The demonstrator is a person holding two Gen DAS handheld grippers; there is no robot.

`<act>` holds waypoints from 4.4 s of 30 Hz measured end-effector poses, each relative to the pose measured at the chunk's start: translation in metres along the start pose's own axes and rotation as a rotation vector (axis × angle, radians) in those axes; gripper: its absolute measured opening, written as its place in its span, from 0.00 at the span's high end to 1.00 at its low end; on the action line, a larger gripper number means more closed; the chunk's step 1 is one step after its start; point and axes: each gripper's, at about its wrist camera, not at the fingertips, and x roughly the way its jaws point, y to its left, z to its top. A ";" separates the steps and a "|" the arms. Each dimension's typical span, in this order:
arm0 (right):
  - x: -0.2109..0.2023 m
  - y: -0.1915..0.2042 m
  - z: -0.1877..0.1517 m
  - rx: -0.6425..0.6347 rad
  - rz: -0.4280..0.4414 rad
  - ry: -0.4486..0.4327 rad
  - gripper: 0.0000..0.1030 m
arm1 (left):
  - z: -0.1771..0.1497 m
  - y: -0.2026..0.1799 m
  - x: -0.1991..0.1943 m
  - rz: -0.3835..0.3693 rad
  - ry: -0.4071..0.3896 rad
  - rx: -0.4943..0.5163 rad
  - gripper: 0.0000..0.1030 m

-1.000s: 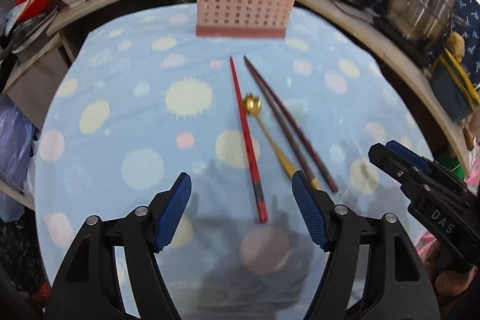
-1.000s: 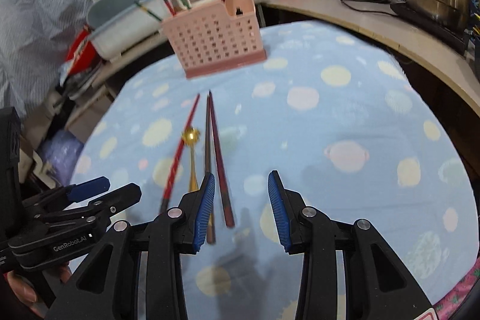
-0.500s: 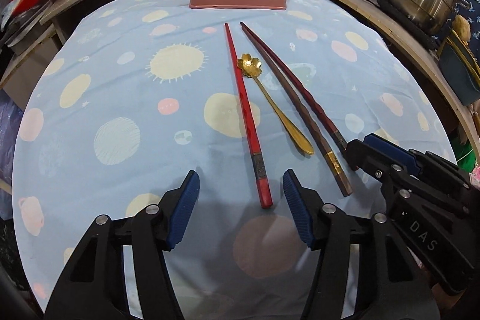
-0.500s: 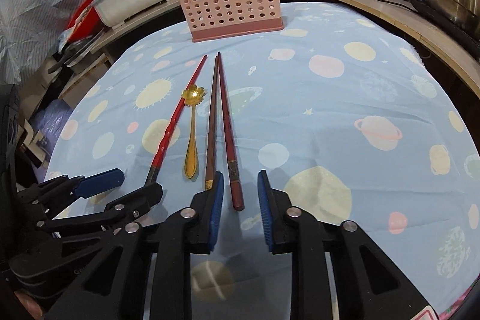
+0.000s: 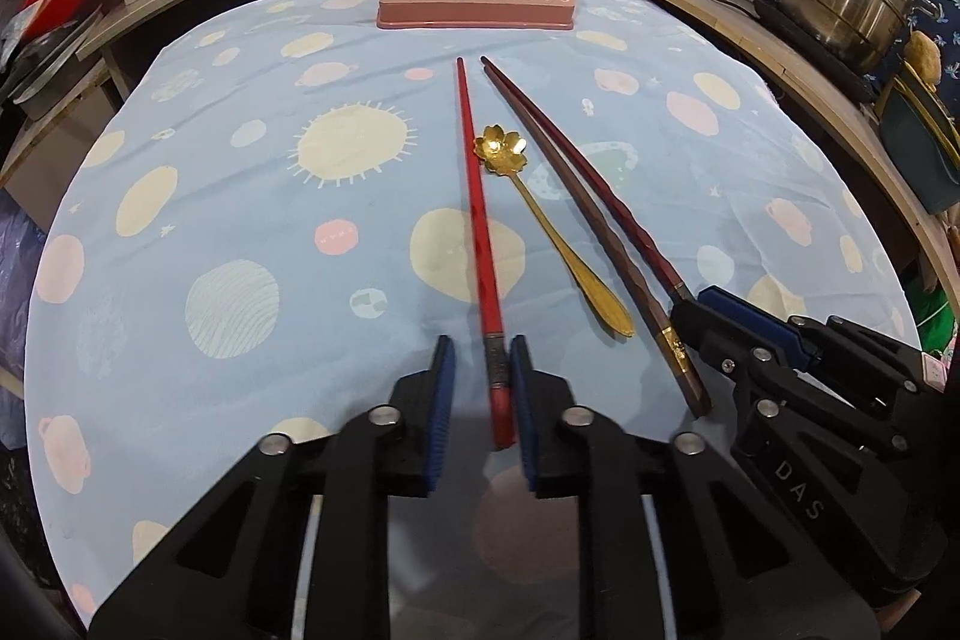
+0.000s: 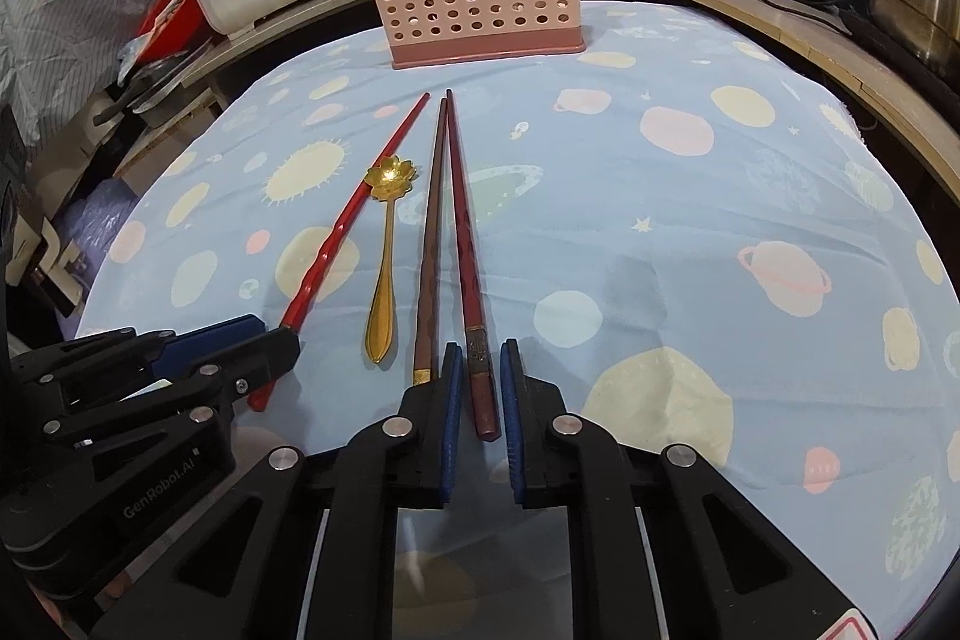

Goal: Organize utensils
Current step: 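Grasp the red chopstick with the left tool while the right tool grasps a dark brown chopstick, then lift the red chopstick with the left tool while the right tool lifts the brown chopstick toward the holder, then open the left tool over the pink holder while the right tool releases the brown chopstick into it, then move both open tools back over the gold spoon and last brown chopstick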

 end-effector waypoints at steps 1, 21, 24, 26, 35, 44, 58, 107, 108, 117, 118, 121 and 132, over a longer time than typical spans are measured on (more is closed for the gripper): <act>0.000 0.000 0.000 -0.002 0.002 0.001 0.92 | 0.000 0.000 0.000 -0.012 0.005 -0.001 0.92; -0.116 -0.007 0.035 0.055 0.064 -0.236 0.93 | 0.032 0.025 -0.119 -0.073 -0.234 -0.072 0.93; -0.135 -0.009 0.054 0.061 0.069 -0.295 0.93 | 0.048 0.028 -0.138 -0.073 -0.292 -0.077 0.93; -0.143 -0.011 0.065 0.065 0.074 -0.324 0.93 | 0.059 0.029 -0.145 -0.069 -0.321 -0.077 0.93; -0.152 -0.009 0.098 0.054 0.069 -0.376 0.93 | 0.099 0.031 -0.160 -0.061 -0.398 -0.064 0.94; -0.159 -0.021 0.142 0.080 0.105 -0.422 0.93 | 0.144 0.028 -0.168 -0.081 -0.442 -0.032 0.94; -0.163 -0.056 0.293 0.149 0.083 -0.632 0.93 | 0.286 0.039 -0.187 -0.046 -0.659 -0.053 0.94; -0.083 -0.019 0.129 0.062 0.066 -0.284 0.73 | 0.136 0.025 -0.085 -0.090 -0.238 -0.046 0.45; -0.079 -0.017 0.111 0.057 0.066 -0.251 0.73 | 0.120 0.023 -0.080 -0.089 -0.213 -0.040 0.45; -0.044 0.004 0.000 0.013 0.051 -0.047 0.73 | 0.029 0.015 -0.047 -0.044 -0.085 -0.025 0.46; -0.041 0.006 -0.006 0.005 0.051 -0.041 0.73 | 0.021 0.016 -0.045 -0.045 -0.074 -0.031 0.46; -0.034 0.013 -0.013 -0.026 0.037 -0.033 0.73 | 0.005 0.019 -0.038 -0.039 -0.049 -0.056 0.45; -0.016 0.014 -0.019 -0.012 0.037 -0.013 0.74 | -0.009 0.023 -0.030 -0.001 -0.031 -0.080 0.46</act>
